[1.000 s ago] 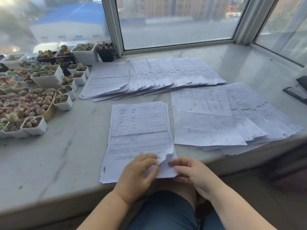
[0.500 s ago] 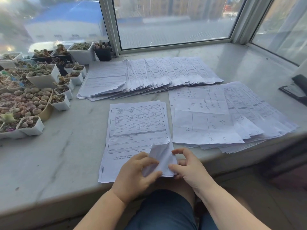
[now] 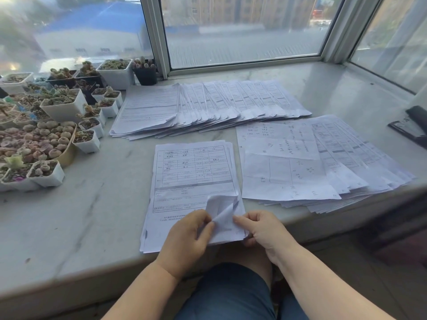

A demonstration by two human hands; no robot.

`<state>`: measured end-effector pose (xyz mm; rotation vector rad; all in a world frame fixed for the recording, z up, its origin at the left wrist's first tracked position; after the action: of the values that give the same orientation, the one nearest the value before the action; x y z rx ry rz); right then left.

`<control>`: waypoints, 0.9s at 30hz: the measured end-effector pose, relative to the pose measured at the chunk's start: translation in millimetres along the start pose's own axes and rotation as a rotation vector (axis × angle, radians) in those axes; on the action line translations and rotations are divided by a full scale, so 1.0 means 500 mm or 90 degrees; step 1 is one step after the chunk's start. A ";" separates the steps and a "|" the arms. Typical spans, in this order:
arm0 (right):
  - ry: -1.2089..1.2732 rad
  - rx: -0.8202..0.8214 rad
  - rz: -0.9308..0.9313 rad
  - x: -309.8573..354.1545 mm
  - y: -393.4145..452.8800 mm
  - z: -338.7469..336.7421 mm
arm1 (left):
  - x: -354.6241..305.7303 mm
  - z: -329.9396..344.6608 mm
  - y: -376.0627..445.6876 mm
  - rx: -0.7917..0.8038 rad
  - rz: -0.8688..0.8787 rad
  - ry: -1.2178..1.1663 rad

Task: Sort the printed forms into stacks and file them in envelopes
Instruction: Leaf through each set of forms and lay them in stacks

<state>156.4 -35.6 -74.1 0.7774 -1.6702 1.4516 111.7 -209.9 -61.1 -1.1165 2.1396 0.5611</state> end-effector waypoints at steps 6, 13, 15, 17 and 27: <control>0.018 0.046 0.037 0.000 -0.004 -0.008 | 0.008 -0.006 0.000 -0.075 -0.036 -0.084; -0.034 -0.034 0.011 0.005 0.005 0.004 | 0.004 0.001 -0.008 -0.062 0.035 -0.075; -0.047 -0.058 -0.001 0.005 0.008 0.008 | 0.006 0.001 -0.008 -0.029 0.039 -0.080; -0.054 -0.081 -0.007 0.003 0.010 0.010 | 0.012 -0.002 -0.007 -0.006 0.032 -0.080; -0.041 -0.020 0.031 0.006 0.005 -0.002 | 0.021 -0.007 -0.002 -0.125 -0.008 -0.151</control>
<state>153.1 -33.9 -72.8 0.7774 -1.7678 1.4434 106.9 -218.7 -66.1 -1.1052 1.9036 0.8674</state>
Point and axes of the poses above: each hand's wrist, its own y-axis towards the middle knuckle, its own z-axis out of the palm, x = y × z, the point moved 4 cm from there along y, towards the middle knuckle, and after that the axes turned 5 degrees about x, right-handed, at the moved point
